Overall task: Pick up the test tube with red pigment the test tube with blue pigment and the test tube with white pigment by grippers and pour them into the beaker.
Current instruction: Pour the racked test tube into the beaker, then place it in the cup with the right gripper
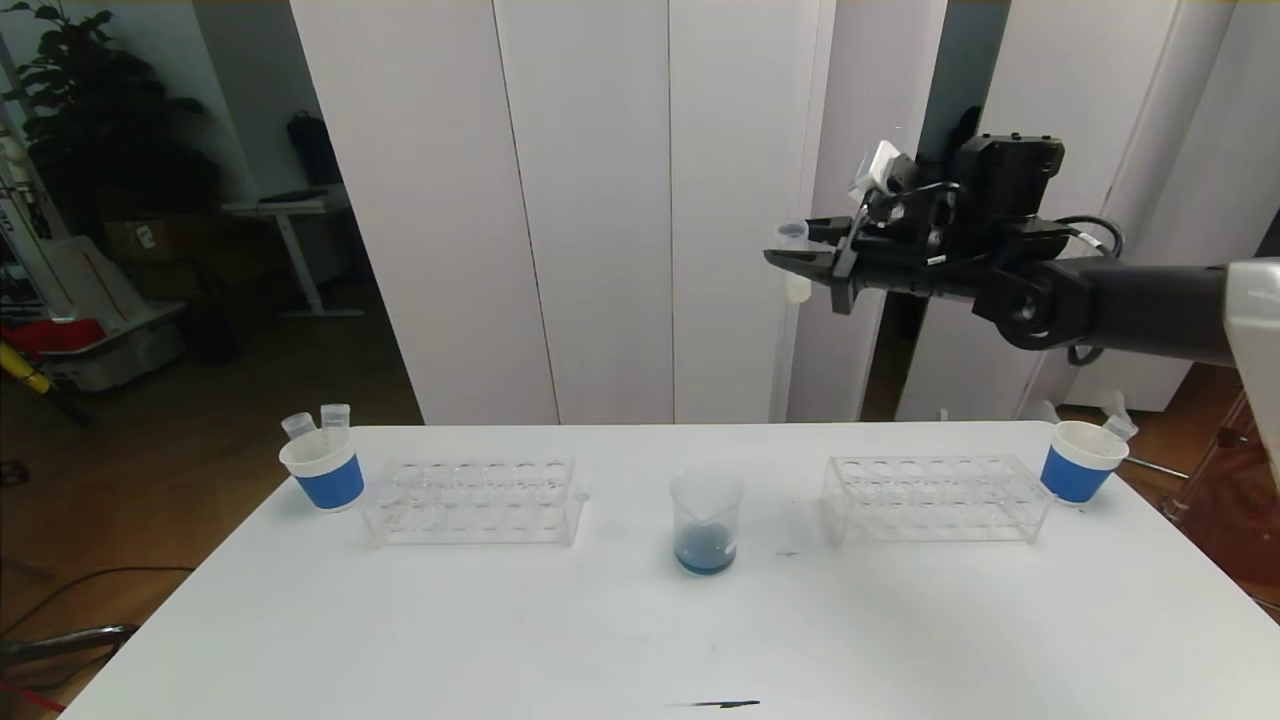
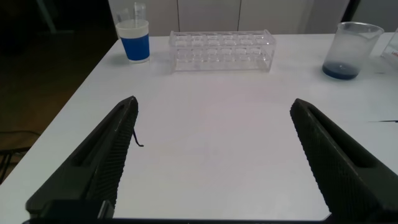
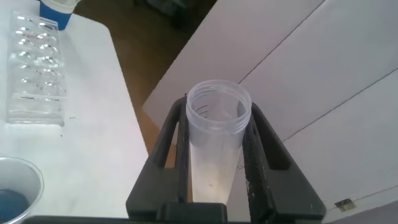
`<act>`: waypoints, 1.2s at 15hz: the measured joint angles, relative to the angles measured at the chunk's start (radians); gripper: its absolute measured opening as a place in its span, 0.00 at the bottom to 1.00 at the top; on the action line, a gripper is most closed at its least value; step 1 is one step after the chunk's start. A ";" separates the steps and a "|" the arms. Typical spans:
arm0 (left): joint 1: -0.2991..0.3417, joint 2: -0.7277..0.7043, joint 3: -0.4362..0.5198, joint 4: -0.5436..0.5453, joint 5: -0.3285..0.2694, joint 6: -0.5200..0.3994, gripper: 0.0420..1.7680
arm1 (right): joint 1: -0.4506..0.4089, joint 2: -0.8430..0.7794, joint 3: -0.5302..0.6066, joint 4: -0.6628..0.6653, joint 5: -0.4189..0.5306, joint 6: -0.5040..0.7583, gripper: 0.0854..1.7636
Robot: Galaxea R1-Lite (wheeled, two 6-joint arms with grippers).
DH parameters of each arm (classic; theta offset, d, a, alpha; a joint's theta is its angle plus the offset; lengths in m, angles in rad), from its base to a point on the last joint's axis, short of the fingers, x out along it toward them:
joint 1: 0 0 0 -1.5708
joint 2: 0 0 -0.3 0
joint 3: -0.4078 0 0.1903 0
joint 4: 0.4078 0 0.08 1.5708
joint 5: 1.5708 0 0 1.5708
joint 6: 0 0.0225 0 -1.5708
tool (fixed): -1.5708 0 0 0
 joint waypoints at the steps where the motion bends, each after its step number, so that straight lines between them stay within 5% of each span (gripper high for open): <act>1: 0.000 0.000 0.000 0.000 0.000 0.000 0.99 | 0.006 0.015 -0.003 0.003 0.013 -0.051 0.30; 18: 0.000 0.000 0.000 0.000 0.000 0.000 0.99 | 0.111 0.113 0.148 -0.059 0.123 -0.240 0.30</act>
